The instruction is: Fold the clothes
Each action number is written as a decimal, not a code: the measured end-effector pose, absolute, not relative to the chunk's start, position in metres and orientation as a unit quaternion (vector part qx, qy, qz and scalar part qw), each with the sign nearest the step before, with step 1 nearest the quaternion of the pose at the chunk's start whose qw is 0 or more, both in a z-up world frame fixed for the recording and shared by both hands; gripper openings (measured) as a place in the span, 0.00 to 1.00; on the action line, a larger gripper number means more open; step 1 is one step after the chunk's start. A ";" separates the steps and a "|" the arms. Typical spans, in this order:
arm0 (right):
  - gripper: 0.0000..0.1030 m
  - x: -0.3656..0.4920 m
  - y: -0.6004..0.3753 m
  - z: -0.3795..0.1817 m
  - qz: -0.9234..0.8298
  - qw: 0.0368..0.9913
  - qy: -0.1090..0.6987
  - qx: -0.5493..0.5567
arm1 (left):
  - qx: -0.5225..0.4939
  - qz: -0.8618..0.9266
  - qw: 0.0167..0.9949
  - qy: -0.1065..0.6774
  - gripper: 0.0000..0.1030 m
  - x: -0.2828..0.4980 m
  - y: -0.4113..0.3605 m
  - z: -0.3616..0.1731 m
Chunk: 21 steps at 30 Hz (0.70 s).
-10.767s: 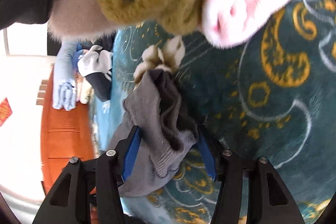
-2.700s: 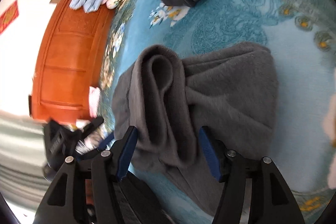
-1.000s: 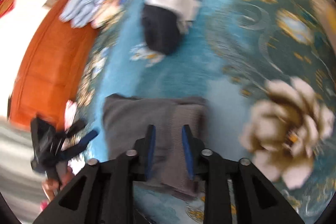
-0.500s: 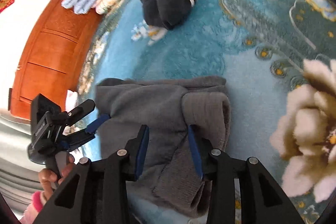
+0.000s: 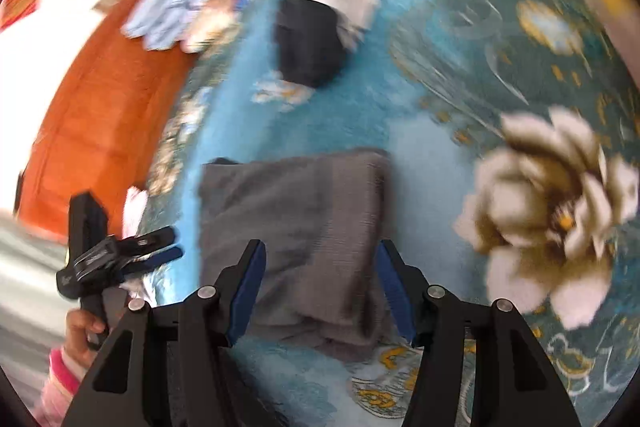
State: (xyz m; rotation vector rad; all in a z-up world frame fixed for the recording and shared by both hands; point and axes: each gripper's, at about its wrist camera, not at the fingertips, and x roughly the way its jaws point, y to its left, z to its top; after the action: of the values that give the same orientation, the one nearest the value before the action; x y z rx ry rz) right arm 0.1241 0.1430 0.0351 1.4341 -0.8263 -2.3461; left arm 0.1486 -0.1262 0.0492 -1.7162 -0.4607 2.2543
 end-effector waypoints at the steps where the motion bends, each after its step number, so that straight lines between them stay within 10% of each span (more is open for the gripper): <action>1: 0.57 0.124 0.135 0.039 -0.814 0.149 -0.271 0.491 | -0.598 0.773 0.146 -0.155 0.94 0.149 -0.120 0.048; 21: 0.58 0.100 0.214 -0.064 -0.703 0.125 -0.410 0.568 | -0.682 0.670 0.028 -0.291 0.94 0.110 -0.175 -0.018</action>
State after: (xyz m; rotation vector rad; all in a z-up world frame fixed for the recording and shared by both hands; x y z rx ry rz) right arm 0.0997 0.2144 -0.0635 1.6547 -1.1954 -2.0475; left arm 0.1098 -0.1746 -0.0181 -2.1069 -0.8995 2.0682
